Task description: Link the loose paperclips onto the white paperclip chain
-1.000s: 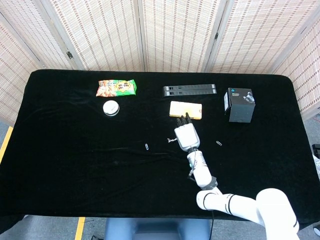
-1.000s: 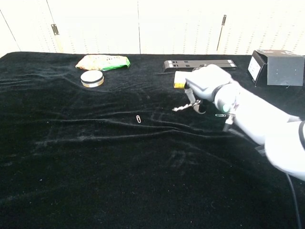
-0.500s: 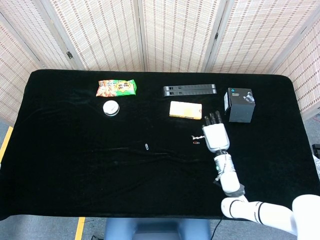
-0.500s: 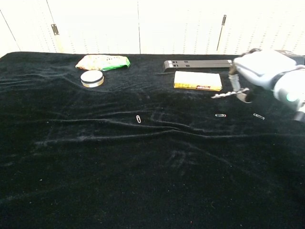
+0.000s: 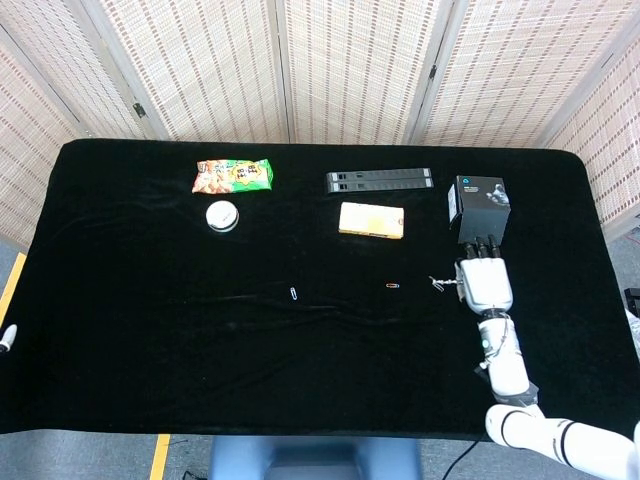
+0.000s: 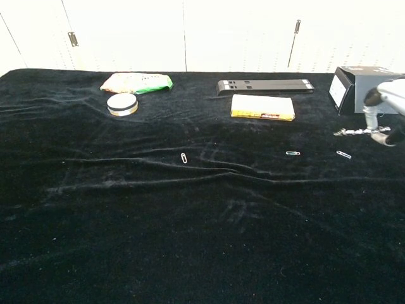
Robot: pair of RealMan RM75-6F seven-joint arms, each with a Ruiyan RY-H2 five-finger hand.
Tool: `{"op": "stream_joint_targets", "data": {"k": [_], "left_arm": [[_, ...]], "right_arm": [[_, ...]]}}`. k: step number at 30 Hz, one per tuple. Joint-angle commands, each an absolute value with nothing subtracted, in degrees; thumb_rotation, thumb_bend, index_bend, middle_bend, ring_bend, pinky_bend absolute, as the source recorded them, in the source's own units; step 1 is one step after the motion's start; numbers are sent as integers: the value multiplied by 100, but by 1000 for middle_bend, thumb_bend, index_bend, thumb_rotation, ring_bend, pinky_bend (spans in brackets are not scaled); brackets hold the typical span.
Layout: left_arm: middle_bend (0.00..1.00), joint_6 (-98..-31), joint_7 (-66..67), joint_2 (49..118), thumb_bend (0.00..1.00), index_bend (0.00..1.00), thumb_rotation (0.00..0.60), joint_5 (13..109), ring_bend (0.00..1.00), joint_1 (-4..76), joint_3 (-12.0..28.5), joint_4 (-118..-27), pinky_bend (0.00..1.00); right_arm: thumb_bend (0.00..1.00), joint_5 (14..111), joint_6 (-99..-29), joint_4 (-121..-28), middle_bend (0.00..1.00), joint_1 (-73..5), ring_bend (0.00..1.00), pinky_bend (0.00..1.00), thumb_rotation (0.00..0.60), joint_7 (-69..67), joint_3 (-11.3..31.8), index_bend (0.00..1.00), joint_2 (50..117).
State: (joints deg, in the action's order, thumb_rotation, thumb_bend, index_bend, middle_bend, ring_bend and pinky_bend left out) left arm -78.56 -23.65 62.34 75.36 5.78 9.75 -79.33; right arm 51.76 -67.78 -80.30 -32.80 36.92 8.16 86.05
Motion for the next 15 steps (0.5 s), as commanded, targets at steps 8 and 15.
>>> {"op": "stream_joint_targets", "data": {"k": [8, 15], "left_arm": [[251, -7702, -2049, 6281, 372, 84, 600, 7408, 92, 692, 1008, -8038, 0], [251, -7613, -2085, 6272, 372, 84, 600, 7379, 92, 729, 1013, -8012, 0]], "right_arm": [[457, 5195, -6336, -7400, 211, -3162, 92, 0, 600, 3323, 750, 885, 8686], [458, 5157, -6134, -7021, 211, -3232, 92, 0, 600, 3338, 805, 886, 8922]]}}
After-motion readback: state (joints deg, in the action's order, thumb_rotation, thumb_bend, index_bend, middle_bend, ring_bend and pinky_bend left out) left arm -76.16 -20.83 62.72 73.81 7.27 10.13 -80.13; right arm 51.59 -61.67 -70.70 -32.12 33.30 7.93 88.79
